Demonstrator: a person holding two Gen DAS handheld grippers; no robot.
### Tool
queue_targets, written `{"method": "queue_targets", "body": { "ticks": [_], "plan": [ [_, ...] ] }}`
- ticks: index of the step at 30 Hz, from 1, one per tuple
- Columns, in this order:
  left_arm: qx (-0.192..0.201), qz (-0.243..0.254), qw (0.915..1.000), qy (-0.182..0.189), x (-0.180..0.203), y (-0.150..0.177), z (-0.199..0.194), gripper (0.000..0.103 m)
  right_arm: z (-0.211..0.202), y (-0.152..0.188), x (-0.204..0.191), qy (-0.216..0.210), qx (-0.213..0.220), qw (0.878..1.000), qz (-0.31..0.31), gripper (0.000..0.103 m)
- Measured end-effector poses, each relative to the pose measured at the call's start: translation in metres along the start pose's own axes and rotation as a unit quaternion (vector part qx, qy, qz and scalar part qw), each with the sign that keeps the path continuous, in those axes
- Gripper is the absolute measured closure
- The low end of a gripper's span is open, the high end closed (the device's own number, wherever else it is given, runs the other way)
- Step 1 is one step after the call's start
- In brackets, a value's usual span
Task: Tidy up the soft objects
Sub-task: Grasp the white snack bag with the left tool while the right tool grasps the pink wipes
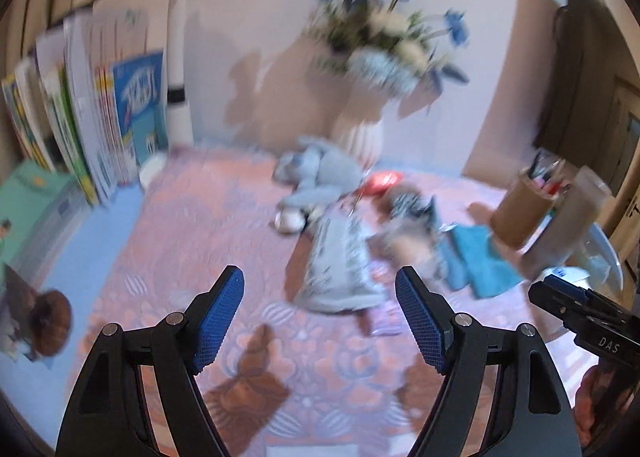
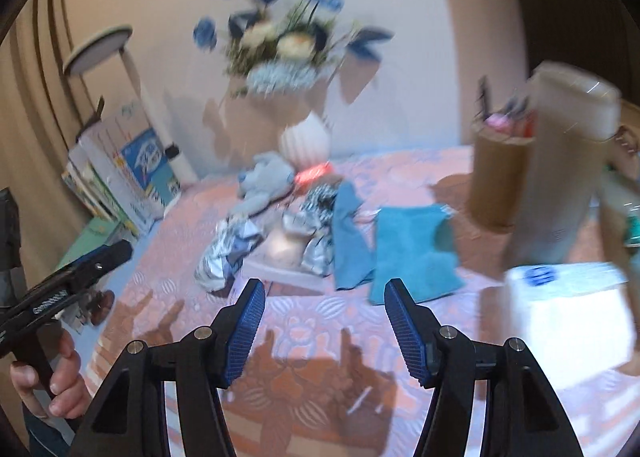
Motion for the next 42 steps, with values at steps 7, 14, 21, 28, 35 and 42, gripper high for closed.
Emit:
{"method": "queue_targets", "body": {
  "ticks": [7, 14, 21, 28, 35, 42],
  "plan": [
    [-0.028, -0.054, 0.9975, 0.035, -0.030, 0.028, 0.041, 0.026, 0.047, 0.025, -0.002, 0.005, -0.028, 1.000, -0.008, 0.042],
    [-0.087, -0.074, 0.9934, 0.006, -0.028, 0.022, 0.040, 0.026, 0.057, 0.032, -0.009, 0.014, -0.046, 0.998, -0.027, 0.042],
    [-0.075, -0.015, 0.9960, 0.046, 0.000, -0.022, 0.055, 0.026, 0.066, 0.021, -0.049, -0.037, -0.088, 0.995, -0.029, 0.041],
    [-0.121, -0.007, 0.9895, 0.078, 0.002, -0.017, 0.119, 0.029, 0.087, 0.014, -0.093, -0.018, -0.091, 0.992, -0.087, 0.029],
    [-0.098, -0.044, 0.9876, 0.115, -0.019, -0.012, 0.128, 0.044, 0.120, 0.015, -0.097, 0.012, -0.106, 0.991, -0.080, 0.029],
    [-0.079, -0.091, 0.9813, 0.151, -0.034, -0.011, 0.129, 0.044, 0.149, 0.011, -0.107, 0.078, -0.100, 0.987, -0.102, 0.044]
  ]
}}
Point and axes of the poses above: each gripper's, at about its wrist camera, not at the fingertips, and z roughly the way its jaws point, x to its right, y to its underside, the point moved 4 cm from there along z, roughly the way its jaws point, and after that the axes turned 8 degrees about y, right-handed, at the moved point
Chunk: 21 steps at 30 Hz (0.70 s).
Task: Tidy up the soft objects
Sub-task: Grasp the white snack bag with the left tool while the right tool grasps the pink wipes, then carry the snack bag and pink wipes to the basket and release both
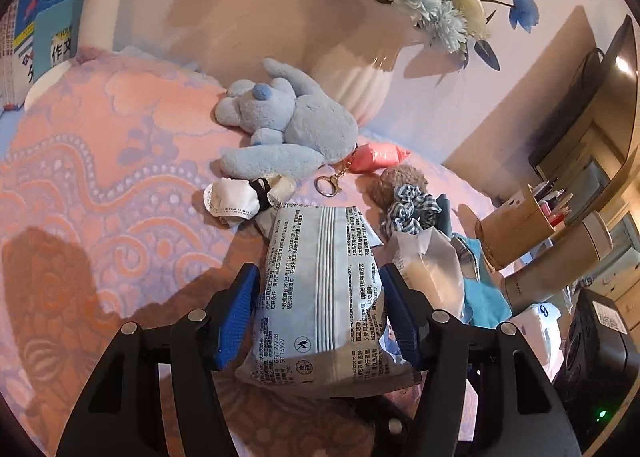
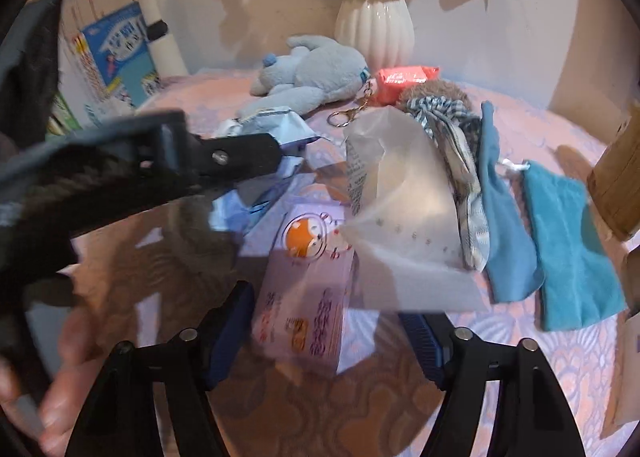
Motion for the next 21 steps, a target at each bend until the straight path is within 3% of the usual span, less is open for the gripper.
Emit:
{"method": "queue_targets", "body": {
  "ticks": [2, 3, 7, 11, 15, 21],
  "plan": [
    [-0.006, 0.009, 0.9999, -0.005, 0.003, 0.003, 0.003, 0.044, 0.001, -0.002, -0.001, 0.003, 0.007, 1.000, -0.003, 0.063],
    [-0.009, 0.011, 0.9999, -0.006, 0.005, 0.003, 0.004, 0.043, 0.001, -0.002, -0.001, 0.002, 0.009, 1.000, -0.002, 0.064],
    [-0.024, 0.034, 0.9988, -0.025, 0.010, 0.010, 0.014, 0.044, -0.004, 0.002, 0.009, -0.023, 0.005, 1.000, 0.008, 0.065],
    [-0.006, 0.088, 0.9939, -0.066, 0.027, 0.016, 0.011, 0.053, -0.017, 0.019, 0.021, -0.041, 0.000, 0.999, 0.012, 0.066],
    [0.008, 0.103, 0.9910, -0.085, 0.036, 0.022, 0.001, 0.054, -0.036, 0.040, 0.041, -0.041, 0.002, 0.999, 0.020, 0.066],
    [0.030, 0.097, 0.9931, -0.059, 0.059, 0.042, -0.036, 0.054, -0.066, 0.074, 0.091, -0.024, 0.001, 0.997, 0.069, 0.066]
  ]
}}
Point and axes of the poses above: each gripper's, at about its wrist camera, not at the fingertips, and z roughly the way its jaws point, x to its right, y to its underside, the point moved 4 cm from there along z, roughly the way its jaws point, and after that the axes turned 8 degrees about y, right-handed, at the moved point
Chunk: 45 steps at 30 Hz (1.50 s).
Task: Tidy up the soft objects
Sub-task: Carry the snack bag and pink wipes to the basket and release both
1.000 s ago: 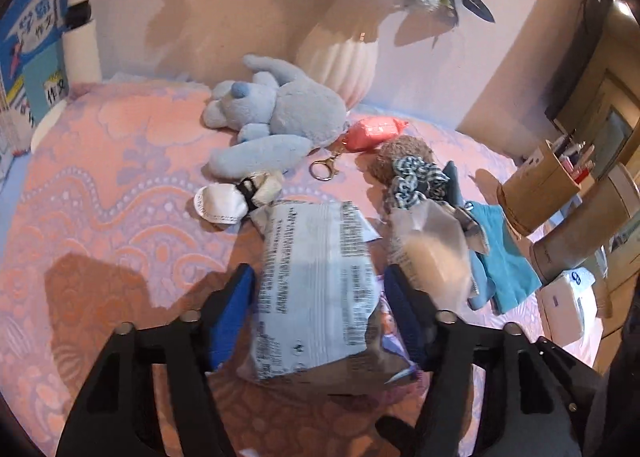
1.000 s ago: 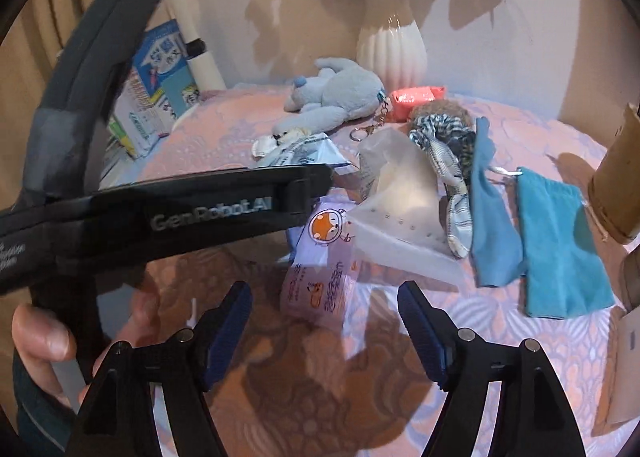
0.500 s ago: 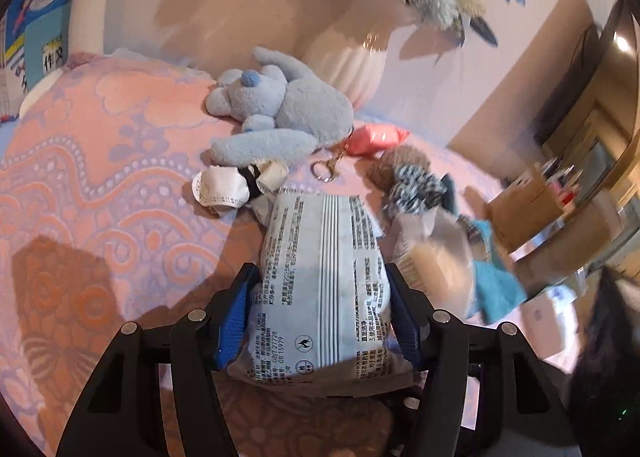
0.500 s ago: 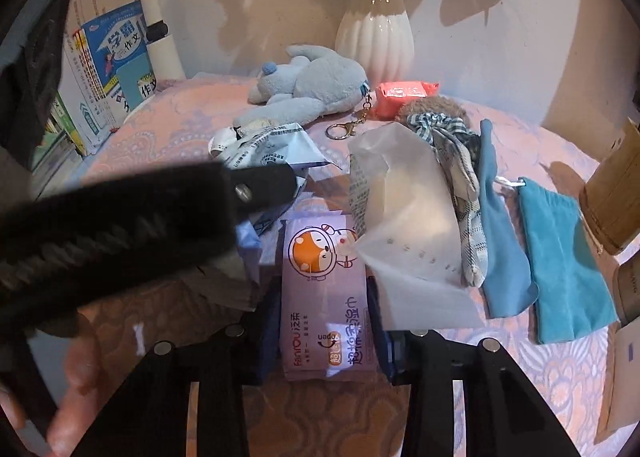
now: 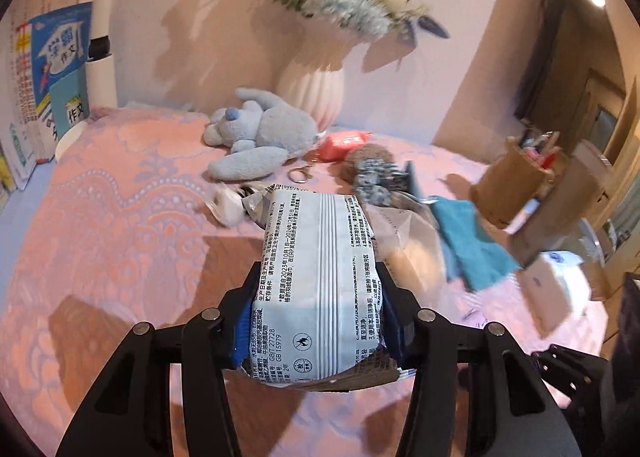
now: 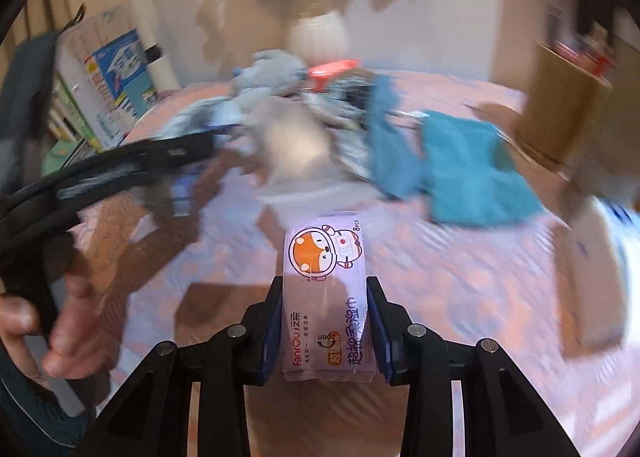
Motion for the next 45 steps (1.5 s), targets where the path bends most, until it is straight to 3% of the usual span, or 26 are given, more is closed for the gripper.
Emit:
{"method": "queue_targets", "body": {
  "ticks": [4, 8, 14, 21, 24, 31, 36, 40, 45],
  "plan": [
    [0.011, 0.001, 0.9994, 0.034, 0.030, 0.004, -0.021, 0.054, -0.021, 0.006, 0.037, -0.020, 0.000, 0.998, 0.062, 0.066],
    [0.015, 0.016, 0.9966, 0.079, 0.069, 0.001, -0.029, 0.054, -0.054, -0.002, 0.064, -0.027, 0.034, 0.995, 0.095, 0.066],
    [0.010, 0.053, 0.9920, 0.114, 0.128, -0.004, -0.027, 0.054, -0.103, -0.011, 0.102, 0.000, 0.098, 0.988, 0.121, 0.066],
    [-0.004, 0.101, 0.9821, 0.159, 0.205, -0.004, -0.013, 0.055, -0.138, -0.005, 0.169, 0.040, 0.126, 0.976, 0.173, 0.066],
    [-0.013, 0.132, 0.9740, 0.184, 0.247, -0.001, -0.007, 0.054, -0.150, 0.001, 0.207, 0.062, 0.127, 0.968, 0.207, 0.066],
    [-0.034, 0.221, 0.9453, 0.238, 0.353, -0.007, 0.015, 0.054, -0.175, 0.008, 0.301, 0.128, 0.147, 0.943, 0.270, 0.066],
    [-0.044, 0.237, 0.9407, 0.239, 0.408, -0.019, 0.051, 0.054, -0.176, 0.004, 0.367, 0.142, 0.140, 0.920, 0.337, 0.065],
    [-0.070, 0.232, 0.9400, 0.240, 0.431, -0.022, 0.087, 0.054, -0.166, -0.005, 0.390, 0.134, 0.128, 0.920, 0.346, 0.065],
    [-0.074, 0.240, 0.9455, 0.207, 0.439, -0.019, 0.120, 0.051, -0.150, -0.008, 0.403, 0.127, 0.110, 0.916, 0.364, 0.063]
  ]
}}
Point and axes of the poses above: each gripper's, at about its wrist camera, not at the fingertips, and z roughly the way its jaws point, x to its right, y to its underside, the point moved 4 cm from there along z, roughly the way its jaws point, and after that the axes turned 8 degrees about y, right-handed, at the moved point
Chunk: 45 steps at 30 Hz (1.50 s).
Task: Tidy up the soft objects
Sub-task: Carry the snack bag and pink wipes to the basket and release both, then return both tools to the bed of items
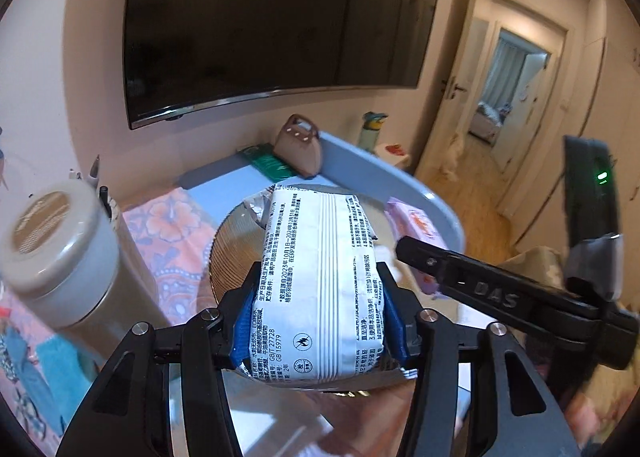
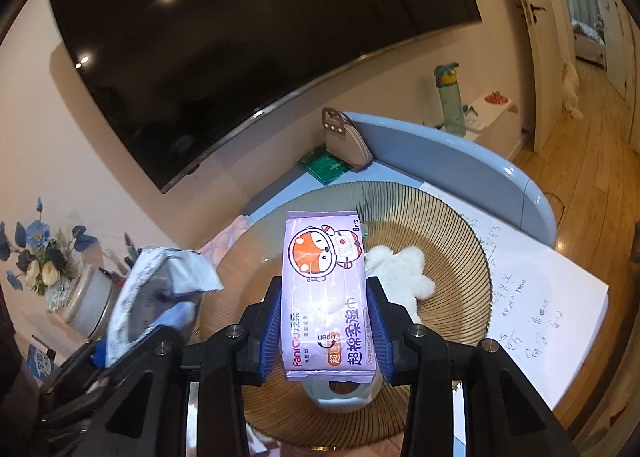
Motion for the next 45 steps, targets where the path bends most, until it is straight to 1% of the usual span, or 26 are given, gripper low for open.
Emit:
{"method": "queue_targets", "body": {
  "ticks": [1, 2, 3, 4, 6, 8, 9, 12, 15, 17, 19, 22, 24, 27, 29, 31, 32, 33, 35, 37, 38, 41, 44, 45],
  "plan": [
    [-0.008, 0.003, 1.0000, -0.002, -0.001, 0.001, 0.006, 0.046, 0.006, 0.000, 0.000, 0.001, -0.009, 1.000, 0.001, 0.062],
    [-0.016, 0.006, 0.9998, -0.002, -0.002, 0.003, 0.012, 0.046, 0.013, 0.001, 0.000, 0.000, -0.019, 1.000, -0.002, 0.061],
    [-0.017, 0.005, 0.9998, -0.008, -0.003, 0.003, 0.015, 0.040, 0.019, 0.003, 0.003, 0.004, -0.030, 1.000, 0.000, 0.061],
    [-0.018, 0.001, 0.9997, -0.014, -0.006, 0.004, 0.016, 0.030, 0.022, 0.004, 0.005, 0.002, -0.034, 0.999, 0.003, 0.061],
    [-0.017, -0.008, 0.9998, -0.006, -0.008, 0.006, 0.014, 0.021, 0.023, 0.006, 0.011, -0.007, -0.039, 0.999, 0.014, 0.059],
    [-0.013, -0.014, 0.9998, 0.012, -0.004, 0.007, 0.008, 0.021, 0.016, 0.007, 0.016, -0.005, -0.033, 0.999, 0.016, 0.055],
    [-0.010, -0.009, 0.9998, 0.015, -0.002, 0.008, 0.004, 0.021, 0.012, 0.007, 0.017, -0.005, -0.028, 0.999, 0.015, 0.054],
    [0.002, 0.015, 0.9997, 0.019, 0.011, 0.006, -0.008, 0.021, -0.002, 0.008, 0.017, -0.009, -0.017, 1.000, 0.016, 0.052],
    [0.018, 0.035, 0.9988, 0.027, 0.024, 0.007, -0.031, 0.021, -0.019, 0.010, 0.013, -0.017, -0.003, 1.000, 0.011, 0.051],
    [0.027, 0.042, 0.9984, 0.025, 0.026, 0.009, -0.049, 0.021, -0.032, 0.014, 0.005, -0.023, 0.005, 1.000, 0.004, 0.045],
    [0.038, 0.044, 0.9981, 0.018, 0.026, 0.013, -0.069, 0.021, -0.042, 0.021, -0.006, -0.033, 0.012, 0.999, -0.007, 0.040],
    [0.056, 0.041, 0.9976, 0.005, 0.017, 0.021, -0.106, 0.021, -0.056, 0.035, -0.031, -0.057, 0.014, 0.998, -0.035, 0.040],
    [0.070, 0.037, 0.9968, -0.011, 0.008, 0.027, -0.133, 0.021, -0.065, 0.045, -0.052, -0.067, 0.016, 0.996, -0.059, 0.040],
    [0.097, 0.024, 0.9938, -0.048, -0.011, 0.036, -0.175, 0.021, -0.076, 0.063, -0.088, -0.093, 0.015, 0.991, -0.097, 0.040],
    [0.117, 0.014, 0.9893, -0.086, -0.028, 0.042, -0.207, 0.021, -0.083, 0.076, -0.114, -0.109, 0.013, 0.986, -0.123, 0.036],
    [0.127, 0.002, 0.9859, -0.109, -0.043, 0.046, -0.230, 0.021, -0.087, 0.088, -0.137, -0.118, 0.012, 0.982, -0.148, 0.035],
    [0.136, -0.009, 0.9832, -0.121, -0.054, 0.050, -0.248, 0.021, -0.091, 0.096, -0.152, -0.123, 0.012, 0.978, -0.165, 0.035],
    [0.142, -0.014, 0.9815, -0.128, -0.061, 0.051, -0.258, 0.021, -0.094, 0.102, -0.163, -0.127, 0.012, 0.976, -0.179, 0.035],
    [0.159, -0.030, 0.9742, -0.157, -0.081, 0.059, -0.290, 0.021, -0.100, 0.117, -0.189, -0.139, 0.012, 0.968, -0.208, 0.035],
    [0.167, -0.042, 0.9676, -0.184, -0.098, 0.065, -0.312, 0.021, -0.105, 0.131, -0.212, -0.153, 0.008, 0.961, -0.230, 0.035],
    [0.170, -0.052, 0.9625, -0.205, -0.110, 0.069, -0.328, 0.021, -0.106, 0.140, -0.225, -0.161, 0.004, 0.957, -0.242, 0.033],
    [0.177, -0.072, 0.9518, -0.240, -0.137, 0.082, -0.362, 0.021, -0.107, 0.162, -0.257, -0.179, -0.007, 0.946, -0.272, 0.028],
    [0.182, -0.103, 0.9380, -0.277, -0.171, 0.097, -0.394, 0.021, -0.105, 0.182, -0.283, -0.193, -0.017, 0.934, -0.301, 0.027],
    [0.181, -0.112, 0.9355, -0.282, -0.179, 0.103, -0.401, 0.021, -0.103, 0.189, -0.292, -0.198, -0.022, 0.929, -0.311, 0.027]
  ]
}}
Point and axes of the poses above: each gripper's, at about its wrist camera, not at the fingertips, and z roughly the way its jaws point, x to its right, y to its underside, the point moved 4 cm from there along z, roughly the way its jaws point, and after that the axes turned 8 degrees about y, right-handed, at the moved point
